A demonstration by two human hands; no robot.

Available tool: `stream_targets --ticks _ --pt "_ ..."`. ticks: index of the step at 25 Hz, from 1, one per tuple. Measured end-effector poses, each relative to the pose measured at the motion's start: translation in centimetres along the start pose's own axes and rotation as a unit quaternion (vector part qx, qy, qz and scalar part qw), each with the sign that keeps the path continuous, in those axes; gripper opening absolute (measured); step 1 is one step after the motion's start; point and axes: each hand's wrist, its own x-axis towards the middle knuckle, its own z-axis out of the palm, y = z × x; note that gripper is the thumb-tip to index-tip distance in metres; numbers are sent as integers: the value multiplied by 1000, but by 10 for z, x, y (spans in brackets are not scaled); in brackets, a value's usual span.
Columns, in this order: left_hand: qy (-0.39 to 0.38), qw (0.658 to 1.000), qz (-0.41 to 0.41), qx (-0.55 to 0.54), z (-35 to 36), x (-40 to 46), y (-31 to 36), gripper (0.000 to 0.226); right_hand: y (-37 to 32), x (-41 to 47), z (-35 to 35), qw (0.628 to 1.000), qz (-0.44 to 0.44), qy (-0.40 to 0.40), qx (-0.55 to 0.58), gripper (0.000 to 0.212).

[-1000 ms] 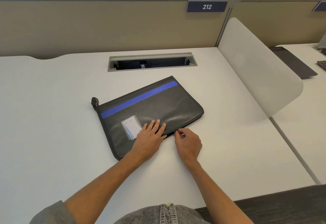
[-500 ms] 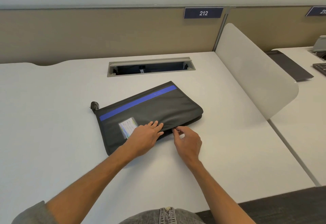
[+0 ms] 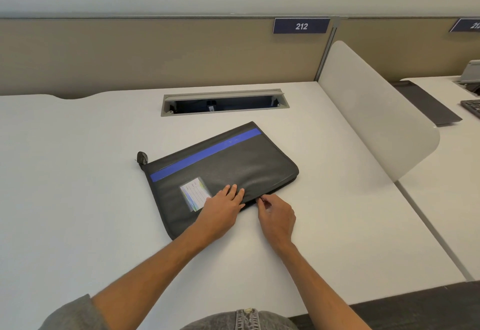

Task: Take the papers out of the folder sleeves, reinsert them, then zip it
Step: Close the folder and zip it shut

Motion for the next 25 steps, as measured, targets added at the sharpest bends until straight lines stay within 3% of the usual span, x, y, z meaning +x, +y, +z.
stream_targets --ticks 4,8,12,15,25 --pt "30 998 -31 -51 12 -3 2 53 11 -7 2 997 -79 -15 -9 13" --pt "70 998 -3 2 14 0 -5 52 13 -7 2 996 -83 -22 -11 14" --pt "36 999 -31 0 15 7 -3 62 12 -7 0 996 -80 -25 -5 13" --pt "0 999 -38 7 18 9 -1 59 8 -4 2 999 -49 -2 -10 9" --pt "38 999 -23 -19 19 20 3 60 -6 9 3 996 81 -22 -16 17"
